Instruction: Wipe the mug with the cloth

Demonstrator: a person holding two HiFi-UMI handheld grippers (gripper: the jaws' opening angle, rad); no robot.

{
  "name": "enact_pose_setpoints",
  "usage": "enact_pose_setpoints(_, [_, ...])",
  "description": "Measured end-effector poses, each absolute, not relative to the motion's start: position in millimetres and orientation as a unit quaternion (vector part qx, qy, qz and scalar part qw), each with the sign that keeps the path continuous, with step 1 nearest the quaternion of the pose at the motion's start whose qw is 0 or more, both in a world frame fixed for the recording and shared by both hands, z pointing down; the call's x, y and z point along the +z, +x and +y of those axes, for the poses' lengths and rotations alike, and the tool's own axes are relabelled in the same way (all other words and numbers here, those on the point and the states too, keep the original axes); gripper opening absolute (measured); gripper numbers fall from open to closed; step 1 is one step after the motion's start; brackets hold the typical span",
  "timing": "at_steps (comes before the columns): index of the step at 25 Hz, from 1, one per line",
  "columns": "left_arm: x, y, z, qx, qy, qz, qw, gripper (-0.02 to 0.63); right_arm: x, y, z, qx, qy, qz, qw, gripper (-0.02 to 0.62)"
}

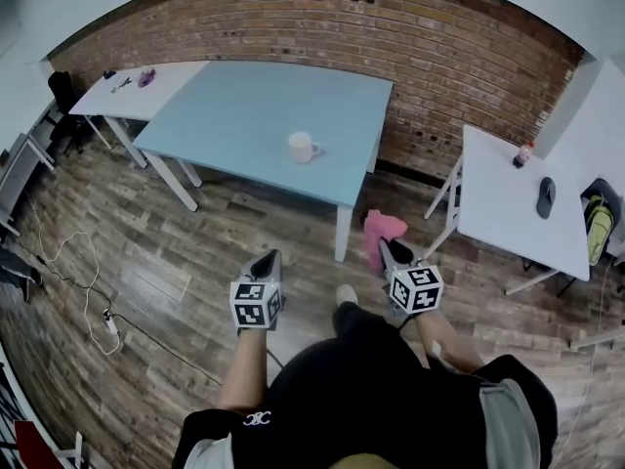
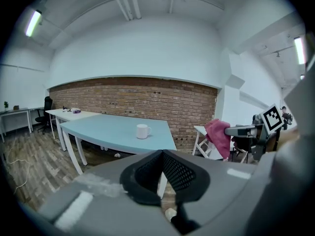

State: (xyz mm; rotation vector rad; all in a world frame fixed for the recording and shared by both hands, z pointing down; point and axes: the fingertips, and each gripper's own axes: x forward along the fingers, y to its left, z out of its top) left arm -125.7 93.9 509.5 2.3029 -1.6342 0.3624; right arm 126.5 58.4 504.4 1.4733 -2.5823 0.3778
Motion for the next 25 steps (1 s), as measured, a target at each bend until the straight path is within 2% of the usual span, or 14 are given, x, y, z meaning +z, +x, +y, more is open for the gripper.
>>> enact_pose_setpoints(25, [514, -102, -112, 0.168, 0.783, -0.573, 0.176, 0.005, 532, 129, -155, 0.175, 0.449, -0.869, 0.114, 0.037])
